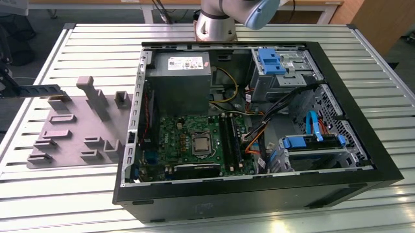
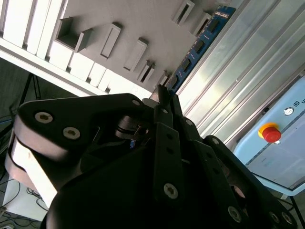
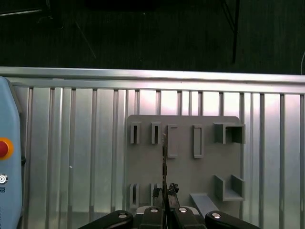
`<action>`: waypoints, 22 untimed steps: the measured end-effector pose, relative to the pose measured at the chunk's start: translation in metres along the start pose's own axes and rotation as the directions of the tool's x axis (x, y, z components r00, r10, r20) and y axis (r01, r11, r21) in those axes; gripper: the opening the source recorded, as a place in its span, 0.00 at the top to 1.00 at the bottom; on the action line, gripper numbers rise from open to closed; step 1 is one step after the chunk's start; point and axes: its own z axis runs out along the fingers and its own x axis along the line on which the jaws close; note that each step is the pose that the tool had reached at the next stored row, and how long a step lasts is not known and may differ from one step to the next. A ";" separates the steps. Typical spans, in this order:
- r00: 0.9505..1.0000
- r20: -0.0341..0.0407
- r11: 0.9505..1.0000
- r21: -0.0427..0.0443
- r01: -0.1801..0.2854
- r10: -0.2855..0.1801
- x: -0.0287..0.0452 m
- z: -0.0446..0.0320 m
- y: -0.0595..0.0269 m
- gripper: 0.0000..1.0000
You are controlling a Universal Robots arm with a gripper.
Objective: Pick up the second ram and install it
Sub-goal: 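Pick up the second ram and move it above second insertion slot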
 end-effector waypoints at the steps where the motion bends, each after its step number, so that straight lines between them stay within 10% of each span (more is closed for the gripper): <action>1: 1.000 0.000 1.000 0.000 0.000 0.000 0.0000 -0.0007 0.0000 0.86; 22: 1.000 0.000 1.000 0.005 0.000 0.000 -0.0004 -0.0140 0.0005 0.86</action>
